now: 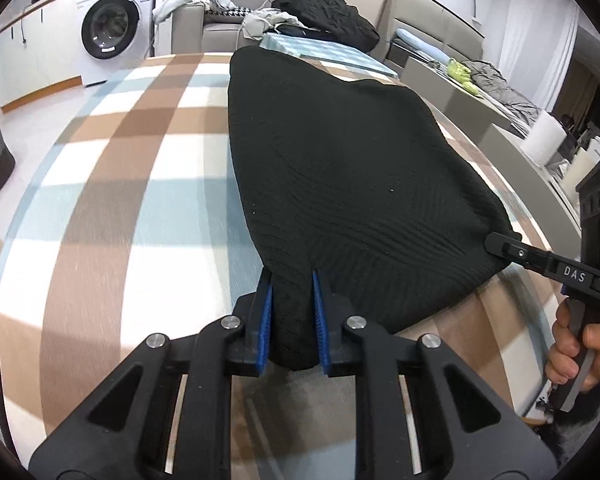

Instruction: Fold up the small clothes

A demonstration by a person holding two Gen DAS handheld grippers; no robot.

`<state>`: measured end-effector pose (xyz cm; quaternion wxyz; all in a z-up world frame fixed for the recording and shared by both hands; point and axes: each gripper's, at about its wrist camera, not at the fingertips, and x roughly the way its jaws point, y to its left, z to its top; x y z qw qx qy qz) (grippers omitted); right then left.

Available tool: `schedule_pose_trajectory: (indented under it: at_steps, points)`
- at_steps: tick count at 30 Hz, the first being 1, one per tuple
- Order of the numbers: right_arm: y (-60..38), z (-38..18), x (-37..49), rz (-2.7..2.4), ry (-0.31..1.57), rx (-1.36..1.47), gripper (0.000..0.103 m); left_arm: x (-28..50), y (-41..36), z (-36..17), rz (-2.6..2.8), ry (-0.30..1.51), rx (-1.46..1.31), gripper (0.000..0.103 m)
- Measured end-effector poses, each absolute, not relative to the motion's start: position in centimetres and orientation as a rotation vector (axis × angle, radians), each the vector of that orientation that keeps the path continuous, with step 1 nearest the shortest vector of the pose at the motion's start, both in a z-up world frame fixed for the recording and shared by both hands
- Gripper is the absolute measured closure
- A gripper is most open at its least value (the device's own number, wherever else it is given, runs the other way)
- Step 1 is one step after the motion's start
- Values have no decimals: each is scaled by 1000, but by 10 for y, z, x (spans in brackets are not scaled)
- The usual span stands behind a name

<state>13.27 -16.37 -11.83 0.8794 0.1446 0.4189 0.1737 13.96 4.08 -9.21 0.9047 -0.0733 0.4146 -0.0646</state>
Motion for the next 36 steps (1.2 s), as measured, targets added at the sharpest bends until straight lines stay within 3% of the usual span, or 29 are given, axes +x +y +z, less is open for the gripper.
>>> schedule_pose_trajectory:
  at_steps: [5,9,12,14,15,17,19,36]
  points:
    - [-157,-115,136,346,868,262,73,147,45,-90,-132,850,-153,87]
    - [-160,-109,125,314,826,212,56,139,44,-85,-98,826,-120,80]
    - [-165,-97,109,327,750,179,33,123,40,-75,-88,758,-76,58]
    - [-167,-90,95,360,686,178,12,109,39,-66,-90,691,-61,25]
    - [-165,-86,87,372,656,170,2,102,38,-62,-87,663,-54,18]
    - [-162,-81,74,383,604,147,0,90,38,-55,-77,615,-51,6]
    - [-159,-77,60,395,548,118,0,81,37,-51,-79,580,-49,1]
    - [-149,-77,41,392,445,68,0,51,38,-55,-86,443,-75,1]
